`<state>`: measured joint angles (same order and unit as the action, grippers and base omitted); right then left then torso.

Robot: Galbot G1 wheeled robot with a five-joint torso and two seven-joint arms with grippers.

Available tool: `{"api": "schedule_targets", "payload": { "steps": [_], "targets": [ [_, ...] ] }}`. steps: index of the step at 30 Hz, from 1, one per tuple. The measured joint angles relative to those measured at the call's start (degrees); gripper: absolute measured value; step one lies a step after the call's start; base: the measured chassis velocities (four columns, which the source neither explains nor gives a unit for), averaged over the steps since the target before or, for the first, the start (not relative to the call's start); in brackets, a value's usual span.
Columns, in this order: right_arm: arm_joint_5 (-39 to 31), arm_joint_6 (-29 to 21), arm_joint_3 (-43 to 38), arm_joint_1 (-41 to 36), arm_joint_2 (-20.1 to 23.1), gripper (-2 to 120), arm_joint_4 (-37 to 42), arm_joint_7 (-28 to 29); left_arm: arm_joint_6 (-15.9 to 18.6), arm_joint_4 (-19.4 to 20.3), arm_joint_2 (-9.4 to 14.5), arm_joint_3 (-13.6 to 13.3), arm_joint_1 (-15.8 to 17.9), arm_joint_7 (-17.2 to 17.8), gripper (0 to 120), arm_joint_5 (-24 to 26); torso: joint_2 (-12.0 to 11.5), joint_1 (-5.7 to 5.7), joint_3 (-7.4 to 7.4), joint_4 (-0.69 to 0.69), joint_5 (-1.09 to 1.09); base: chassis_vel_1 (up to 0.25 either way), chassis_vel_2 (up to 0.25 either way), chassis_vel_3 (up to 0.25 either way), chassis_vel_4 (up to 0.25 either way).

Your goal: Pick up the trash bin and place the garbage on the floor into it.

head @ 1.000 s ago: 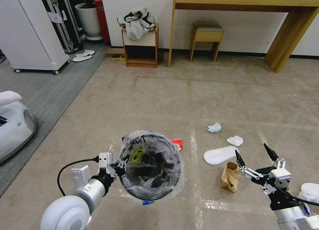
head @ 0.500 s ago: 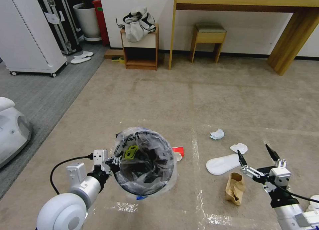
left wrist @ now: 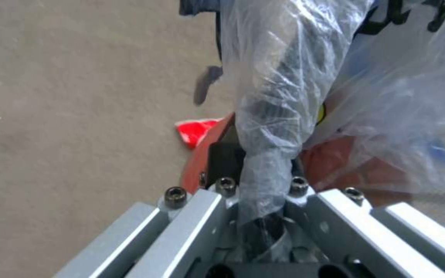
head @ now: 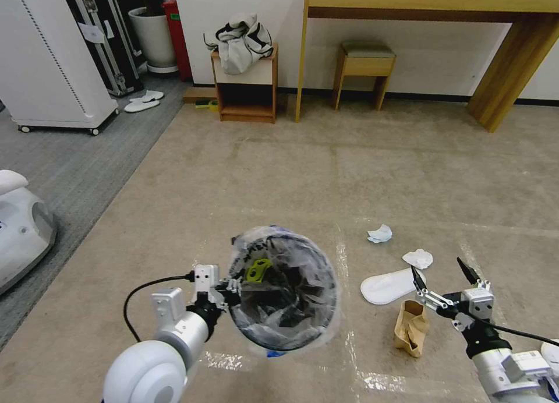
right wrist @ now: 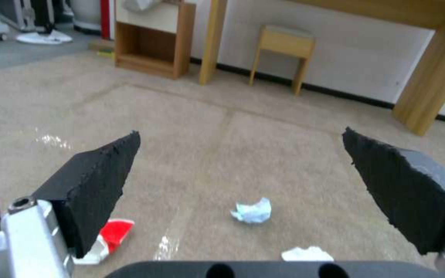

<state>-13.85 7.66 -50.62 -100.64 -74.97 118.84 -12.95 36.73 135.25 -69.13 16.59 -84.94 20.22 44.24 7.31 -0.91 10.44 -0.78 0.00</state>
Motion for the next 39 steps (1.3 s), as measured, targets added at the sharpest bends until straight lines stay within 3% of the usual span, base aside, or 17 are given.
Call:
{"api": "schedule_targets", "payload": {
  "steps": [6, 8, 12, 19, 21, 22, 24, 25, 27, 28, 30, 39],
  "targets": [
    [0.37, -1.15, 0.76, 0.02, 0.64, 100, -1.25, 0.75, 0.04, 0.18, -0.35, -1.15, -0.04, 0.58, 1, 1.08, 0.00, 0.00, 0.00, 0.00, 0.00, 0.000, 0.000, 0.000, 0.000],
    [0.40, -2.83, 2.01, 0.35, 1.09, 100, -2.29, 1.96, 0.62, 1.04, -0.47, -1.76, 0.34, 2.87, 1, 4.44, 0.00, 0.00, 0.00, 0.00, 0.00, 0.000, 0.000, 0.000, 0.000],
    [0.24, -4.65, 3.12, 0.88, 1.63, 100, -2.96, 2.93, 0.88, 1.44, -0.16, -1.83, 0.65, 3.80, 1, 5.90, 0.00, 0.00, 0.00, 0.00, 0.00, 0.000, 0.000, 0.000, 0.000],
    [-1.65, -9.24, 5.17, 1.50, 4.01, 100, -4.42, 5.85, 0.83, 1.36, 0.93, 1.25, 1.15, 4.48, 1, 6.38, 0.00, 0.00, 0.00, 0.00, 0.00, 0.000, 0.000, 0.000, 0.000],
    [-4.28, -11.61, 6.02, 1.55, 7.99, 100, -4.90, 7.69, 0.72, 1.30, 1.83, 3.32, 1.01, 4.65, 1, 6.80, 0.00, 0.00, 0.00, 0.00, 0.00, 0.000, 0.000, 0.000, 0.000],
    [-4.28, -11.61, 6.02, 1.55, 7.99, 100, -4.90, 7.69, 0.72, 1.30, 1.83, 3.32, 1.01, 4.65, 1, 6.80, 0.00, 0.00, 0.00, 0.00, 0.00, 0.000, 0.000, 0.000, 0.000],
    [-8.11, -13.98, 6.68, 2.02, 13.08, 100, -5.49, 9.69, 0.53, 1.13, 2.60, 4.26, 0.49, 4.70, 1, 6.87, 0.00, 0.00, 0.00, 0.00, 0.00, 0.000, 0.000, 0.000, 0.000],
    [-8.11, -13.98, 6.68, 2.02, 13.08, 100, -5.49, 9.69, 0.53, 1.13, 2.60, 4.26, 0.49, 4.70, 1, 6.87, 0.00, 0.00, 0.00, 0.00, 0.00, 0.000, 0.000, 0.000, 0.000],
    [-12.05, -16.29, 7.98, 2.33, 18.26, 100, -6.19, 12.39, 0.36, 1.12, 3.06, 5.18, -0.42, 4.51, 1, 6.70, 0.00, -0.01, 0.00, 0.02, -0.01, 0.000, 0.000, 0.000, 0.000],
    [-12.05, -16.29, 7.98, 2.33, 18.26, 100, -6.19, 12.39, 0.36, 1.12, 3.06, 5.18, -0.42, 4.51, 1, 6.70, 0.00, -0.01, 0.00, 0.02, -0.01, 0.000, 0.000, 0.000, 0.000],
    [-15.00, -17.30, 9.83, 2.55, 22.28, 100, -7.11, 14.96, 0.07, 1.12, 3.75, 5.78, -0.94, 4.05, 1, 6.64, 0.00, 0.00, 0.00, 0.01, 0.00, 0.000, 0.000, 0.000, 0.000],
    [-21.80, -19.06, 12.52, 2.70, 29.43, 100, -7.80, 18.82, -0.70, 0.74, 5.06, 7.19, -0.70, 2.68, 1, 7.26, 0.00, -0.01, 0.00, 0.00, 0.00, 0.000, 0.000, 0.000, 0.000]
  ]
}}
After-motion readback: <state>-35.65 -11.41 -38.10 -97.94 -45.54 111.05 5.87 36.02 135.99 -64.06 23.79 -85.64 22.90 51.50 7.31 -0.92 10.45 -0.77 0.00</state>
